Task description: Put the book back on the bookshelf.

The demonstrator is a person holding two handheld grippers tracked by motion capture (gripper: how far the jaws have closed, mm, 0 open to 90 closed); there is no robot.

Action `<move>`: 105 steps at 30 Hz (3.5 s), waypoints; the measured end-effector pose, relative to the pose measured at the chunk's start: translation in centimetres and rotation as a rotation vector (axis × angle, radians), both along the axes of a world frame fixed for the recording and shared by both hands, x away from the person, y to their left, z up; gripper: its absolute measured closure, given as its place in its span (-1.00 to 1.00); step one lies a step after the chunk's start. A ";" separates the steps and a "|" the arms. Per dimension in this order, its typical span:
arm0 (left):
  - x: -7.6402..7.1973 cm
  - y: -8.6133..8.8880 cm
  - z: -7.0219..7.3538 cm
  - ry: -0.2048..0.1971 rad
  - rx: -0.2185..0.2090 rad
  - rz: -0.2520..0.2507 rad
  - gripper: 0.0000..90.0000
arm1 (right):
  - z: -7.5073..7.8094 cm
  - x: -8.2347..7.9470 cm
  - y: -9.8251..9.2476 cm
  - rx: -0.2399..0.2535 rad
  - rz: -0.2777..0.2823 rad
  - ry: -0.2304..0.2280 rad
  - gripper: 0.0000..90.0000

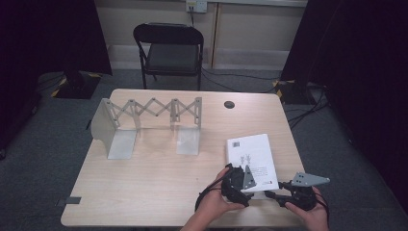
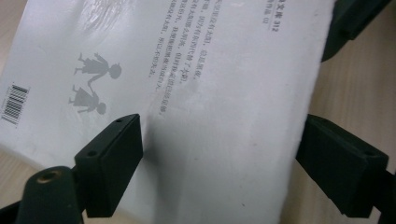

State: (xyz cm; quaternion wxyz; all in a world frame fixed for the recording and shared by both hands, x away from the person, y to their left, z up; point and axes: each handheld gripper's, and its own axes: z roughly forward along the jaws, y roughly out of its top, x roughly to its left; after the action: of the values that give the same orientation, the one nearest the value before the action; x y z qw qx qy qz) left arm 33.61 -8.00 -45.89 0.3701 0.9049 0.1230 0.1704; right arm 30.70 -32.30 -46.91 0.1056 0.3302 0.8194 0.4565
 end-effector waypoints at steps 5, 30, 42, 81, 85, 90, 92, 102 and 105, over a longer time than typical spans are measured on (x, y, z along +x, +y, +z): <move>0.2 -0.6 -0.2 -0.029 0.002 0.013 -0.73 | 0.1 0.1 -0.1 0.017 0.000 0.009 0.19; -0.2 -1.2 -0.1 -0.110 0.025 -0.036 -0.55 | 0.3 0.2 0.0 0.025 -0.005 0.023 0.18; -0.7 -1.5 0.0 -0.137 0.063 -0.044 -0.40 | -0.2 0.3 0.0 -0.013 0.016 0.029 0.03; -0.6 -1.7 0.0 -0.103 0.030 -0.021 -0.52 | -0.4 1.0 -0.4 -0.078 -0.091 -0.026 -0.04; -0.7 -1.9 -0.1 -0.124 0.040 -0.027 -0.61 | -0.4 1.0 -0.4 -0.074 -0.095 -0.021 -0.04; -0.5 -2.3 -0.3 -0.143 0.036 -0.025 -0.64 | -0.4 0.9 -0.4 -0.070 -0.096 -0.021 -0.02; -0.4 -2.3 -0.3 -0.146 0.045 -0.032 -0.65 | -0.3 0.9 -0.4 -0.067 -0.096 -0.021 0.00; 0.0 -2.4 -0.2 -0.145 0.060 -0.051 -0.66 | -0.4 0.8 -0.4 -0.069 -0.080 -0.019 0.08; 0.1 -2.4 -0.1 -0.135 0.049 -0.049 -0.63 | -0.3 0.7 -0.4 -0.068 -0.066 -0.021 0.11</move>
State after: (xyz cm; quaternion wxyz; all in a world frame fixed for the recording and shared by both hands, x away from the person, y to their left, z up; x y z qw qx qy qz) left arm 33.73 -10.39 -46.03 0.3594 0.9030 0.0713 0.2246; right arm 31.40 -32.65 -47.23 0.1405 0.3482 0.8219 0.4284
